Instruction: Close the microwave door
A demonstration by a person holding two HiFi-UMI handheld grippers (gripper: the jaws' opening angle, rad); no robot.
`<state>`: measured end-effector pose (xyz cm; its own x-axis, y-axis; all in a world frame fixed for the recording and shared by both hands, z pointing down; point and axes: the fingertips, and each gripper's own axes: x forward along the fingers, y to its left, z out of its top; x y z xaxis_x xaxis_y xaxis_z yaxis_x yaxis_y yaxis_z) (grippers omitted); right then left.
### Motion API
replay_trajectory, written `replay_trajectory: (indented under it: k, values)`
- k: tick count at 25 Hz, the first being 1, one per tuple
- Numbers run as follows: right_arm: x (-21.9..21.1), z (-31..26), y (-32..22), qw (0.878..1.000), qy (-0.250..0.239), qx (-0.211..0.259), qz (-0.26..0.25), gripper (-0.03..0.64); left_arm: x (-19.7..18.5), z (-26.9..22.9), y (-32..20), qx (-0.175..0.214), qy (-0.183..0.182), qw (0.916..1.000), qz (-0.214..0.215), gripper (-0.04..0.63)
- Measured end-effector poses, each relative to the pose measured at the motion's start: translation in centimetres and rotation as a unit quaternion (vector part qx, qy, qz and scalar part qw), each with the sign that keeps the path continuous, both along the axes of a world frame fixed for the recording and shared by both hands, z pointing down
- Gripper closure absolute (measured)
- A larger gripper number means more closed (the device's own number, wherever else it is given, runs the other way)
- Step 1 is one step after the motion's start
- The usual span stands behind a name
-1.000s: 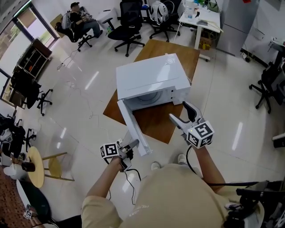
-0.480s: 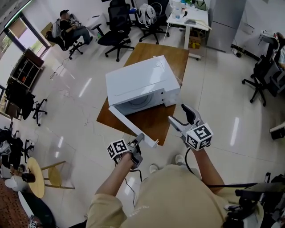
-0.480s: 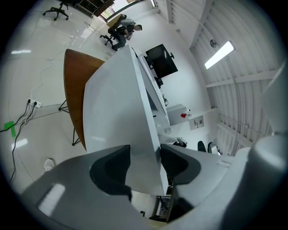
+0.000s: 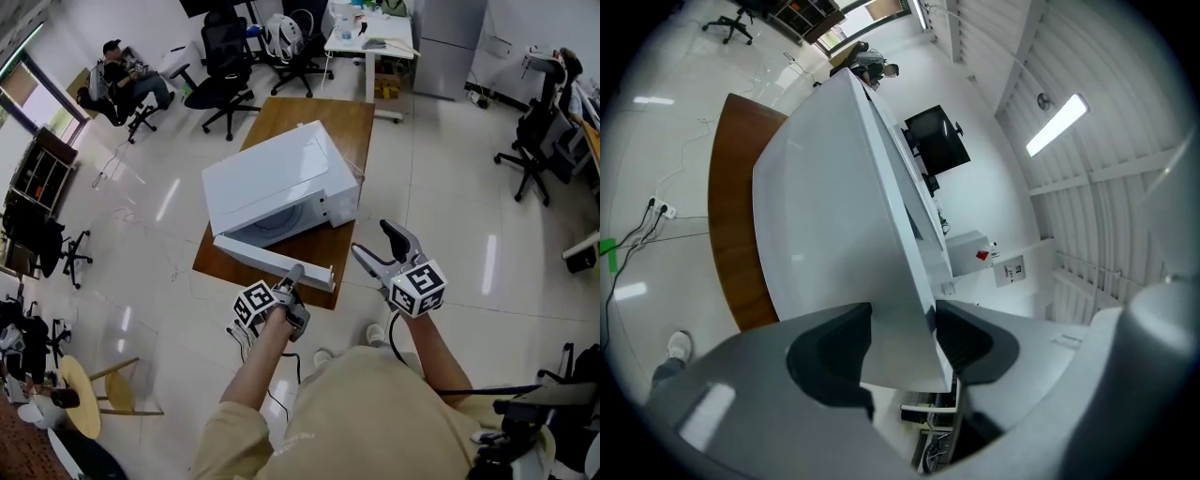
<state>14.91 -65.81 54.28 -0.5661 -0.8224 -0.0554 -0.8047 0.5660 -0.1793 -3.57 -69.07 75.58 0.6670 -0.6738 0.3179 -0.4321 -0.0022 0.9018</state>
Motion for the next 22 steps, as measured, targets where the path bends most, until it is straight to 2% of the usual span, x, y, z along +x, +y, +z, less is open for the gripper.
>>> replay_trajectory:
  k: [9, 22]
  values:
    - [1.7, -0.3, 0.5, 1.0, -0.001, -0.002, 0.02, 0.277, 2.2, -0.2, -3.8, -0.007, 0.006, 0.9993, -0.037, 0.374]
    - [3.2, -0.9, 1.1, 0.998, 0.007, 0.012, 0.057, 0.278, 2.9, -0.3, -9.0, -0.008, 0.016, 0.9963, -0.084, 0.376]
